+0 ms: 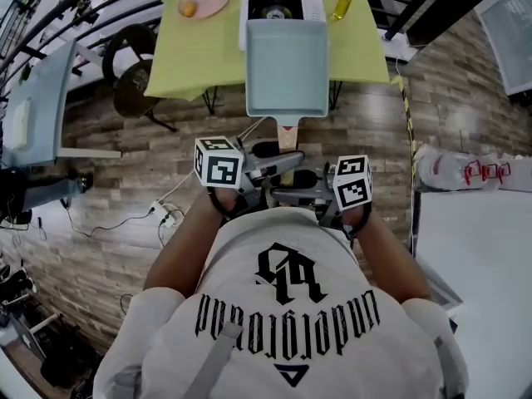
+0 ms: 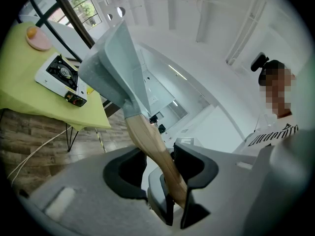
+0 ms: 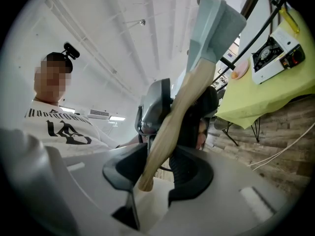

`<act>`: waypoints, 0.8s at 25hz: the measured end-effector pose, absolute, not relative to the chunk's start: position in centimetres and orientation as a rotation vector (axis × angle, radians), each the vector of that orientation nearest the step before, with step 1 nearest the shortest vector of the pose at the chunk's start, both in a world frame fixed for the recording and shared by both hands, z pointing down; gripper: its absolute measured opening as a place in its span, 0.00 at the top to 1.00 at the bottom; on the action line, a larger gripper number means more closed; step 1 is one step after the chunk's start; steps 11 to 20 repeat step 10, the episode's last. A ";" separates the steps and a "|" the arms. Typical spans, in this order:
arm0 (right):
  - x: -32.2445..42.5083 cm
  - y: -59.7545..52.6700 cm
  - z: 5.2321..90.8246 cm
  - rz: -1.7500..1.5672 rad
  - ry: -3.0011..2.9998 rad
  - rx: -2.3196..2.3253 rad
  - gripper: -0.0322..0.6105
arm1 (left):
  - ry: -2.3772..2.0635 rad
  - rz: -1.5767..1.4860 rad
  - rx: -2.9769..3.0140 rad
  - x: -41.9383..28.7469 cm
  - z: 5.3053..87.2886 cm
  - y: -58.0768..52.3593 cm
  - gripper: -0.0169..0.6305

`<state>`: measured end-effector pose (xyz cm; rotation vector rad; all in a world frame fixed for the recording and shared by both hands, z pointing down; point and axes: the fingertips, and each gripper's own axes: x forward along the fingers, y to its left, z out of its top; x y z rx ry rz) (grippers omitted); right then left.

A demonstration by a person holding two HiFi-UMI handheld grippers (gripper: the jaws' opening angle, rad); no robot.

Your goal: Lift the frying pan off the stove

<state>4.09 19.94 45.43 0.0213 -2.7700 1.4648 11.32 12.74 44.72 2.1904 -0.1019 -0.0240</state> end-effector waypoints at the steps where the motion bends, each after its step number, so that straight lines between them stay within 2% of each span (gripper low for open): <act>1: 4.0 20.1 45.4 1.463 -2.769 0.016 0.73 | -0.106 -0.029 2.186 11.2 44.7 12.8 0.68; 20: 4.7 21.1 45.0 1.455 -2.764 -0.010 0.73 | -0.117 -0.048 2.190 11.8 44.3 13.8 0.68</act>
